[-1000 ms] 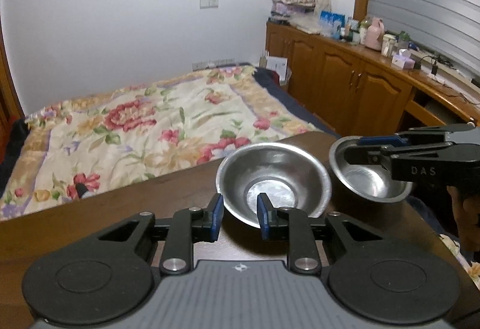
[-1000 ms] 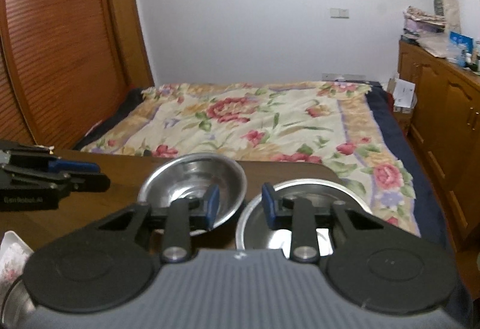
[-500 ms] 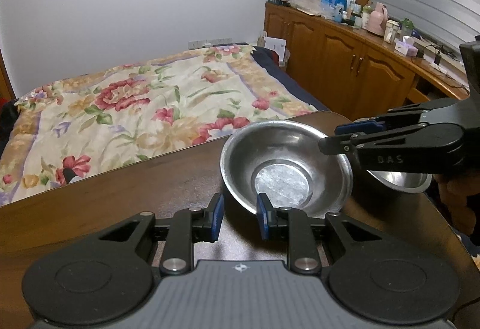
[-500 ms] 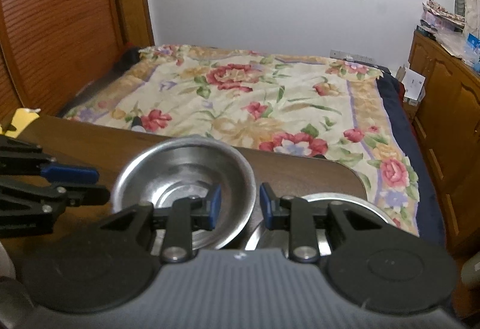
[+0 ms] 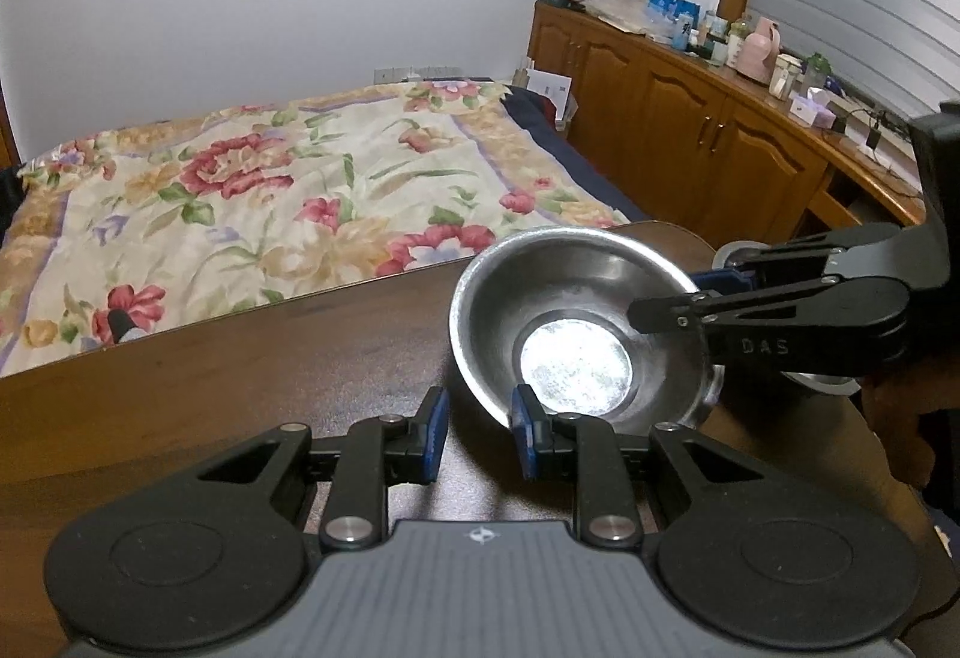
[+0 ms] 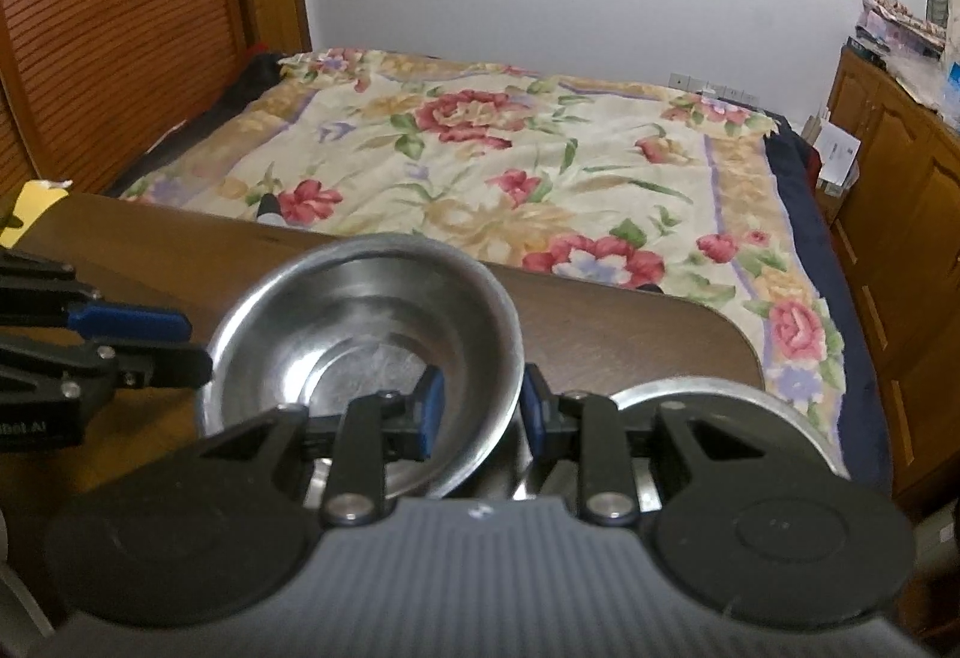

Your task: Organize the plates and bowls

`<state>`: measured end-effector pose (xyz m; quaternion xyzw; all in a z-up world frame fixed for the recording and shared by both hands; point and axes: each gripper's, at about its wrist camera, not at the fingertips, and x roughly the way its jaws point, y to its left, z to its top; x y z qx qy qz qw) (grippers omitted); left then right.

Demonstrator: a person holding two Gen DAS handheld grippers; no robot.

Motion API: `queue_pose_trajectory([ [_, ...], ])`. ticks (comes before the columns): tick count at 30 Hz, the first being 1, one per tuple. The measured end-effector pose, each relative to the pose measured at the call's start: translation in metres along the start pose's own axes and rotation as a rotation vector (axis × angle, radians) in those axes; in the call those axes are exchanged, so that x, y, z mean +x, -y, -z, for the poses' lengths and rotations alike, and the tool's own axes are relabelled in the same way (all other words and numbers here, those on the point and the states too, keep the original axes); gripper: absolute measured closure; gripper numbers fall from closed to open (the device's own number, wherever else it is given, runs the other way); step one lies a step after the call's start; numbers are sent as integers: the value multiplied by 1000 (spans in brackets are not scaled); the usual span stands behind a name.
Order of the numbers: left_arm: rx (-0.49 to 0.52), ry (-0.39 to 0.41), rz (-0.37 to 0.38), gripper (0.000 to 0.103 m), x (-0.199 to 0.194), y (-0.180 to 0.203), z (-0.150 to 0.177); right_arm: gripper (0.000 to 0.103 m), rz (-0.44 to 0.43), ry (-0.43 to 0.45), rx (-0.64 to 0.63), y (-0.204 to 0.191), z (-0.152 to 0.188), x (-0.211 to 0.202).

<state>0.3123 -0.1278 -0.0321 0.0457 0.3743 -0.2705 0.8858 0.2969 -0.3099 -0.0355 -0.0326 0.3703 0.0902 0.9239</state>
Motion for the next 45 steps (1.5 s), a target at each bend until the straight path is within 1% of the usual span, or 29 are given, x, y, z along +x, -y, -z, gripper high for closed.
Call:
queue_pose_trajectory([
  [2, -24, -11, 19, 78, 3, -4, -1, 85, -16, -1, 18, 2, 0, 0],
  [3, -36, -17, 29, 79, 4, -5, -1, 86, -21, 0, 25, 2, 1, 0],
  [4, -44, -23, 36, 81, 6, -6, -2, 87, -21, 2, 26, 1, 1, 0],
  [9, -48, -38, 32, 82, 8, -6, -1, 88, -20, 12, 30, -4, 1, -2],
  [12, -44, -22, 12, 85, 1, -6, -1, 90, -23, 20, 45, -5, 0, -4],
  [15, -6, 4, -2, 86, -11, 1, -1, 90, -33, 41, 72, -3, 0, -9],
  [21, -14, 65, 26, 87, -41, 4, -6, 91, -54, 106, 116, 0, -5, -33],
  [33, 37, 163, 33, 87, -109, 31, -4, 91, -62, 221, 108, -7, -11, -98],
  [35, 51, 173, 28, 87, -119, 36, -1, 91, -68, 231, 113, -7, -9, -105],
  [41, 48, 199, 30, 87, -143, 44, 19, 91, -87, 236, 115, -10, 3, -122],
  [45, 80, 196, 25, 86, -150, 51, 32, 90, -98, 233, 124, -13, 15, -128],
])
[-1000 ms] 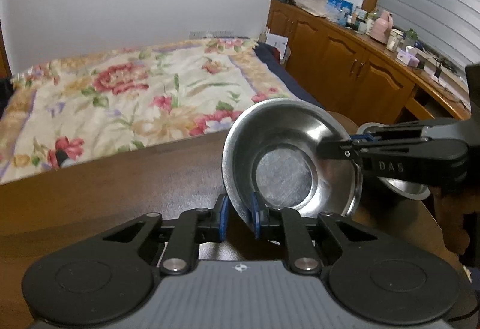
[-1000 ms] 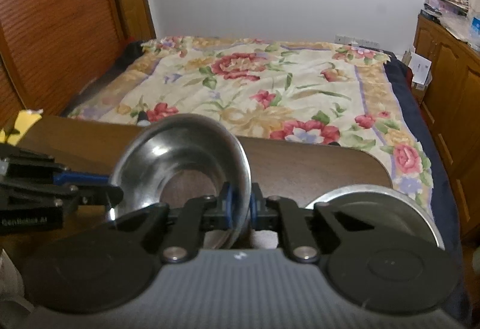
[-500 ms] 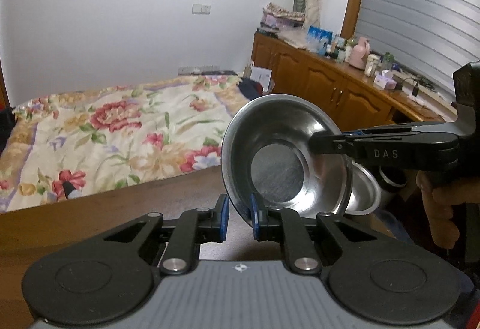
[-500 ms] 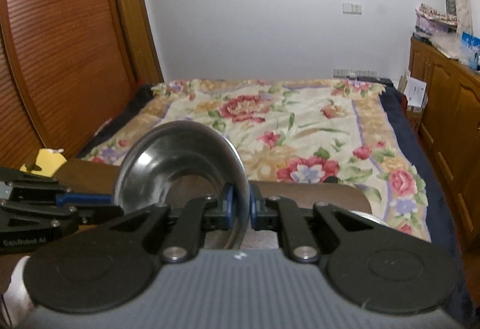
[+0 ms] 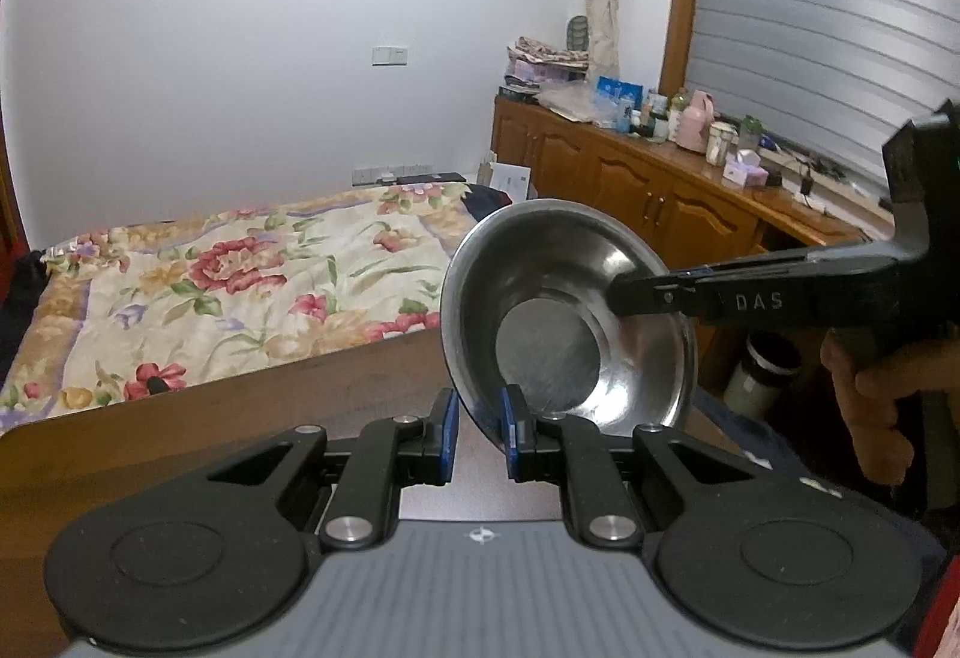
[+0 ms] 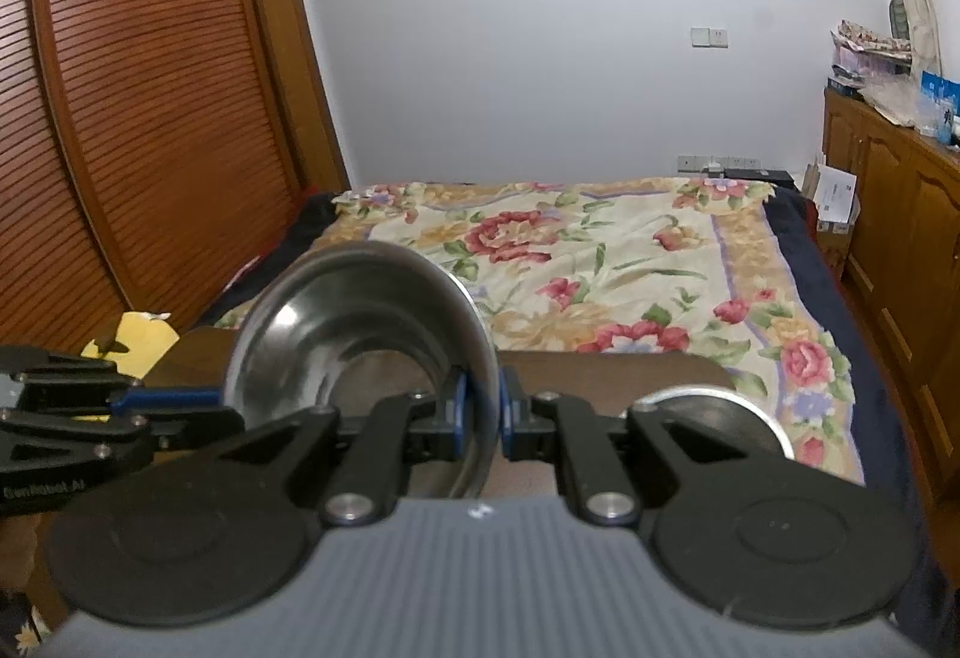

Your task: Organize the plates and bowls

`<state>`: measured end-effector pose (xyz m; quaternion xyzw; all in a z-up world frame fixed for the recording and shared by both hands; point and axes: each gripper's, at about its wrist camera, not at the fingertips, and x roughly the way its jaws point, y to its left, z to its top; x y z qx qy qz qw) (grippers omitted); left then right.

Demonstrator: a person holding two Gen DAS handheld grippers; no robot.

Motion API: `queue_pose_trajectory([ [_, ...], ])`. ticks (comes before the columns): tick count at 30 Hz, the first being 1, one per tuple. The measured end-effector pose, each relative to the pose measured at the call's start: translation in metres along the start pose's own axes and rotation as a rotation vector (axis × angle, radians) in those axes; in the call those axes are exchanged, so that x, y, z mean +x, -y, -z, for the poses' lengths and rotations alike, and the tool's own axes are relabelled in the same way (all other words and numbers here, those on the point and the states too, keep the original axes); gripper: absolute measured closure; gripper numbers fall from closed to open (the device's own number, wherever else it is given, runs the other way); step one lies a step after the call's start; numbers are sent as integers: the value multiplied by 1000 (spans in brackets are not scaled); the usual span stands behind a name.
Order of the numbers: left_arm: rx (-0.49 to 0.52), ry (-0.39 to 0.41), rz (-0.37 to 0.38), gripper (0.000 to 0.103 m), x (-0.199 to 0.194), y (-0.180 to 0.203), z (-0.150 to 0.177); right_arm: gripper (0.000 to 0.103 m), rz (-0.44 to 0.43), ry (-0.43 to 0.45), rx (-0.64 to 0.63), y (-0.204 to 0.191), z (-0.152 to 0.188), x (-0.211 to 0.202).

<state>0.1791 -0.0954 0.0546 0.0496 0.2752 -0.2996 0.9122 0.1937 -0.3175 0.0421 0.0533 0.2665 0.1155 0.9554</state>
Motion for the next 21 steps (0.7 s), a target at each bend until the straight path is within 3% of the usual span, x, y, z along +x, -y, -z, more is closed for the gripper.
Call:
queue_pose_trajectory([
  [21, 26, -20, 35, 87, -27, 8, 50, 90, -46, -33, 21, -10, 50, -21],
])
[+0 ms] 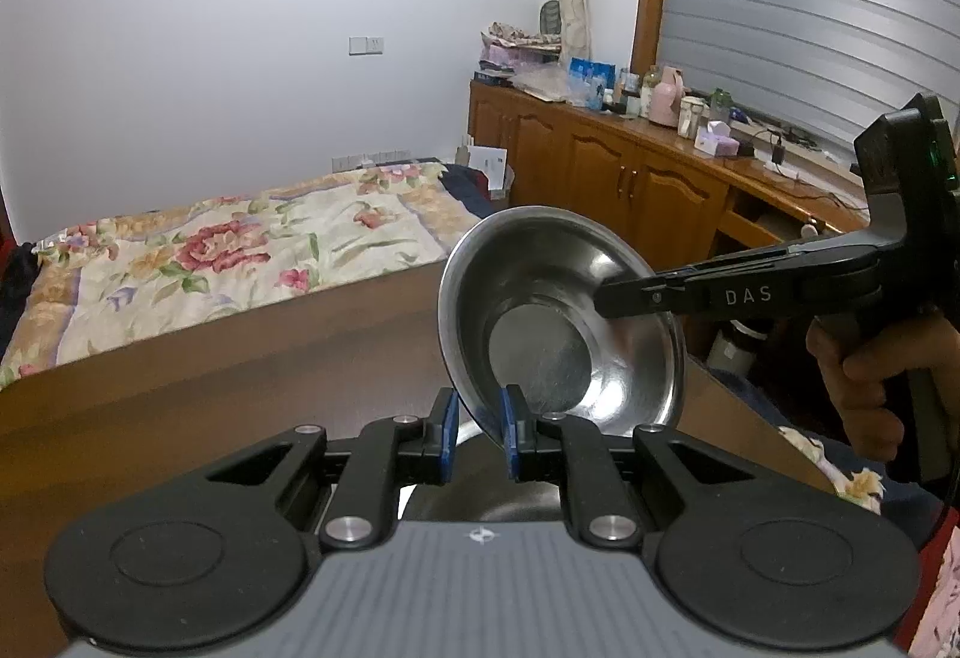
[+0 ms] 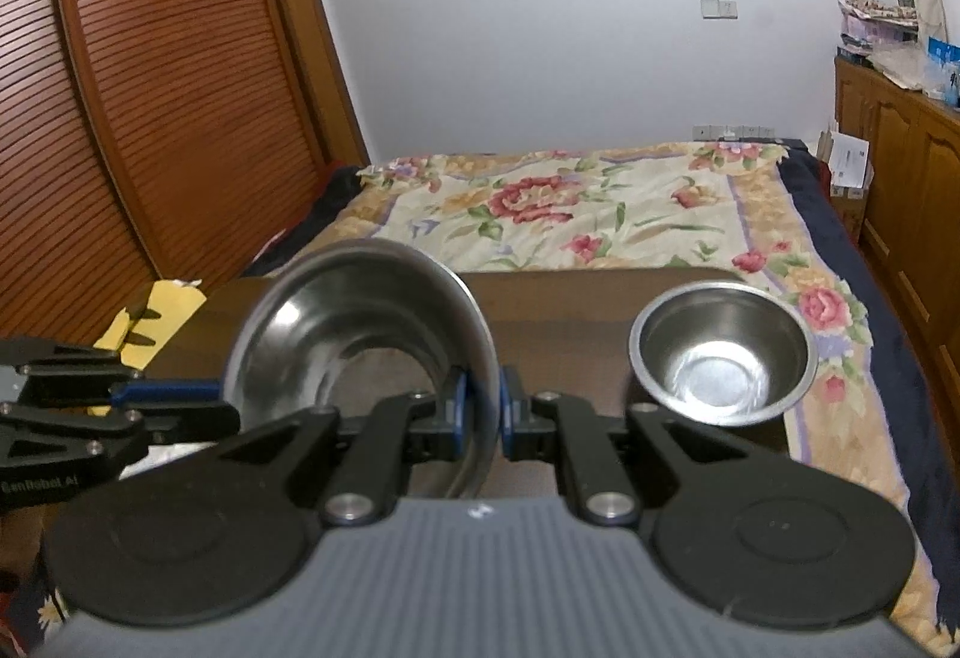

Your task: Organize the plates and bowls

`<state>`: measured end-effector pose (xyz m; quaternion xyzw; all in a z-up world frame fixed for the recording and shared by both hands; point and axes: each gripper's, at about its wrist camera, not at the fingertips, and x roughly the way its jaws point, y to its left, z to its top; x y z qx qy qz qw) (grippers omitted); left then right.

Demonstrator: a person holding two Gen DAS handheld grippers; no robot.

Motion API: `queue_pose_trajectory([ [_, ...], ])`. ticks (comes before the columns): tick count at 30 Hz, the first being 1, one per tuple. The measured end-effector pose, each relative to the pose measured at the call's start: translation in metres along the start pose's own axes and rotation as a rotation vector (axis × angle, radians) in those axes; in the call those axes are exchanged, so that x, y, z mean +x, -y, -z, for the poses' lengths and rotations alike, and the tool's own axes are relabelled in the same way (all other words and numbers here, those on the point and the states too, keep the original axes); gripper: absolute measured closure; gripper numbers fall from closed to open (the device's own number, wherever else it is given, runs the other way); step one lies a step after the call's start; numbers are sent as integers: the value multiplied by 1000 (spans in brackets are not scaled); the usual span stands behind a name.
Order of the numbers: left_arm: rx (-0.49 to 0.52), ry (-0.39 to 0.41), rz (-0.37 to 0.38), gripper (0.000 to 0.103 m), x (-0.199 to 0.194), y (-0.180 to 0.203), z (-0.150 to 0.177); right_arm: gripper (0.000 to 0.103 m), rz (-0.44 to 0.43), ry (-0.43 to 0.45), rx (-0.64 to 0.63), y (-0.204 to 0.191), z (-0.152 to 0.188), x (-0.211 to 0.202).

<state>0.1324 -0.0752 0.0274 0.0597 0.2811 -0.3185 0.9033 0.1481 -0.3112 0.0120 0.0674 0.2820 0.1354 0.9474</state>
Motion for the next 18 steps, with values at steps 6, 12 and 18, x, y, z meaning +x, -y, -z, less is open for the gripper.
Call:
queue_pose_trajectory([
  [6, -12, -24, 7, 87, -6, 5, 24, 90, -10, -24, 0, -8, 21, -4],
  [12, -7, -40, 5, 87, -12, 8, 41, 90, -13, -35, 4, -14, 40, -8],
  [18, 13, -66, -23, 86, -9, 9, 53, 91, 7, -4, -24, -28, 53, -14],
])
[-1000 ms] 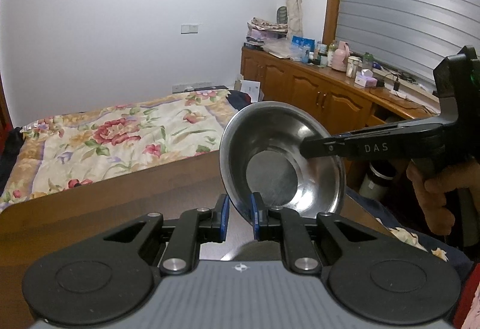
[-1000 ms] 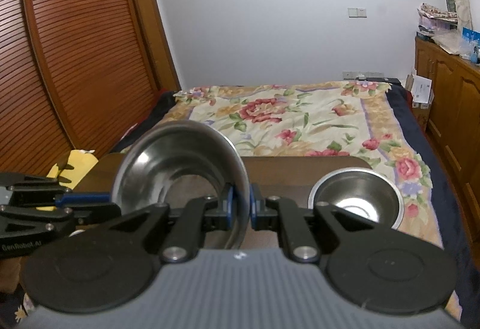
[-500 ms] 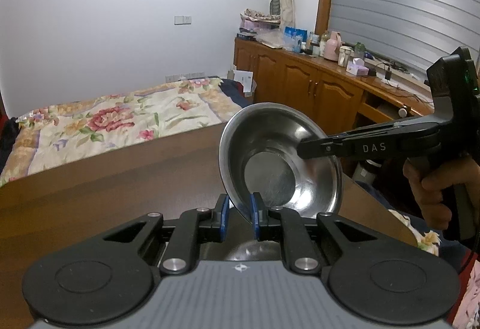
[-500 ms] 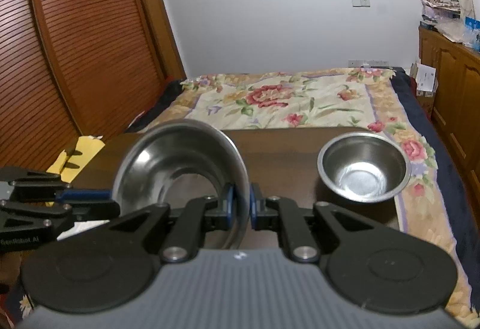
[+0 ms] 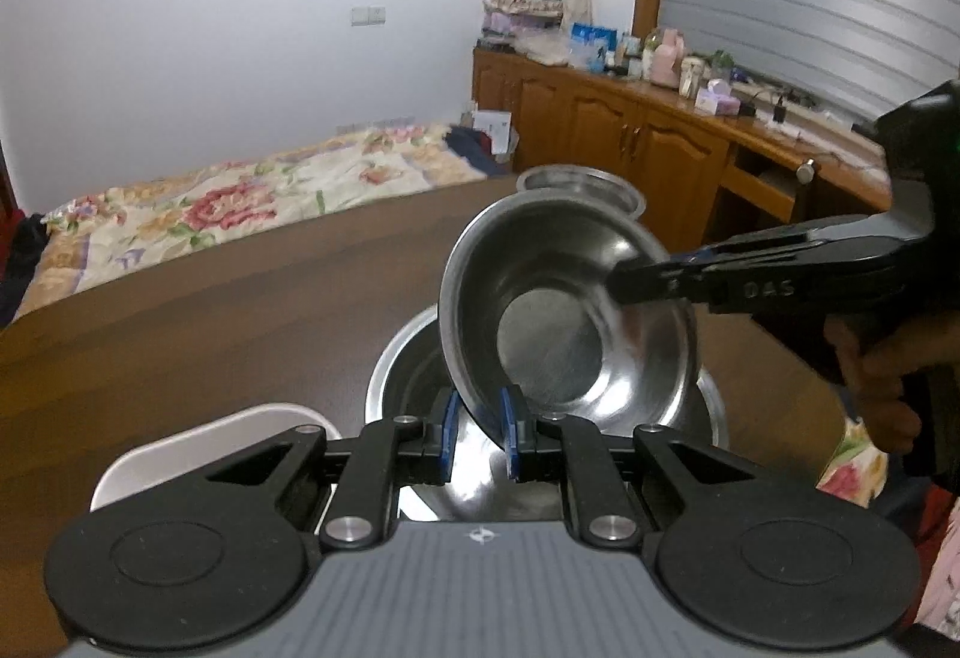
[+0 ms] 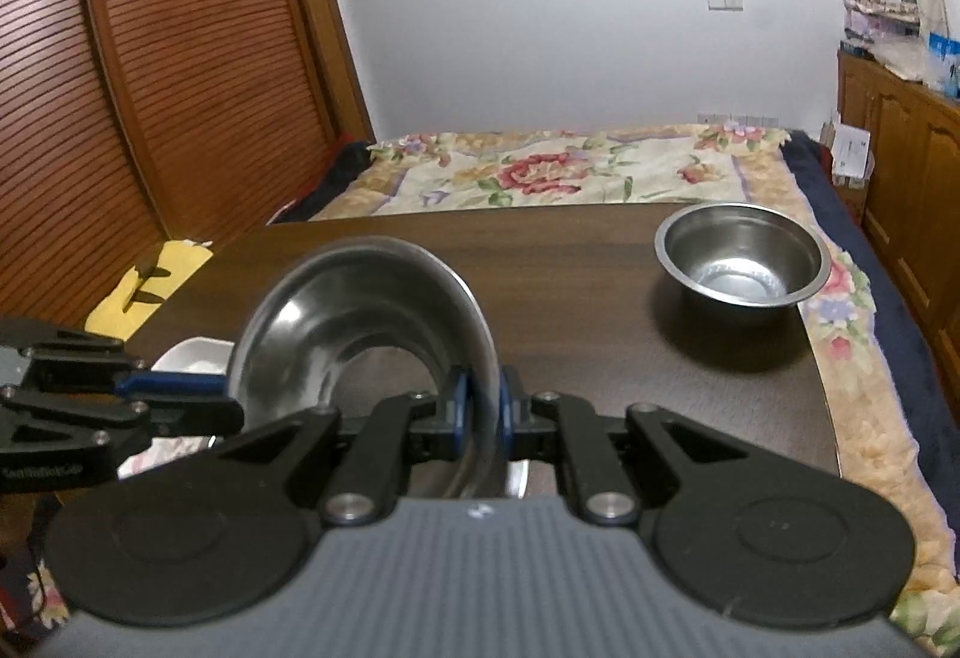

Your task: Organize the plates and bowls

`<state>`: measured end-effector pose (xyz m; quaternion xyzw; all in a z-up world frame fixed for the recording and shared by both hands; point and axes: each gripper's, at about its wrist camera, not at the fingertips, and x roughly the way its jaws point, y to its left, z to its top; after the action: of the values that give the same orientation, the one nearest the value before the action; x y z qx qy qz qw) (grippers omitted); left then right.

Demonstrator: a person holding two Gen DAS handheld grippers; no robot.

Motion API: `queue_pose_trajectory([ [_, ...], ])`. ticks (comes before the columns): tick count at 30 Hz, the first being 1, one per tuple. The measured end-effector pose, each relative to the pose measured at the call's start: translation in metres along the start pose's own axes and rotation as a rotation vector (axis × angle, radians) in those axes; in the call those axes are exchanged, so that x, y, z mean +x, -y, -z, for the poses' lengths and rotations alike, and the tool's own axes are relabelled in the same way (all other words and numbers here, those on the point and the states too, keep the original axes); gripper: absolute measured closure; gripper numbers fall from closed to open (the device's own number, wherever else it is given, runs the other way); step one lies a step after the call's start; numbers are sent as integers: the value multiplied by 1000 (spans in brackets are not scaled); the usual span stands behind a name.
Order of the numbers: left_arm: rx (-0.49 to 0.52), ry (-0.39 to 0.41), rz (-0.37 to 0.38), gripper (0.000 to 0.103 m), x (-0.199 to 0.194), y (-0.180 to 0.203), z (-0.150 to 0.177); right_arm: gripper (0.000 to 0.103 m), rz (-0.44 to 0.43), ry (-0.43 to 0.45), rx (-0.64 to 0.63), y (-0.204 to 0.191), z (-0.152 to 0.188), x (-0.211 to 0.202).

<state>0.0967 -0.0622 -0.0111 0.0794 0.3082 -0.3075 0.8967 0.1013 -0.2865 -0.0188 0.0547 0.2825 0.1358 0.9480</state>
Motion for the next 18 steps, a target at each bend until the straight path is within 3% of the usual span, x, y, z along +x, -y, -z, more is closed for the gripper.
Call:
queue_pose_trajectory([
  [18, 39, -48, -61, 87, 23, -4, 13, 94, 42, 25, -80, -13, 21, 13],
])
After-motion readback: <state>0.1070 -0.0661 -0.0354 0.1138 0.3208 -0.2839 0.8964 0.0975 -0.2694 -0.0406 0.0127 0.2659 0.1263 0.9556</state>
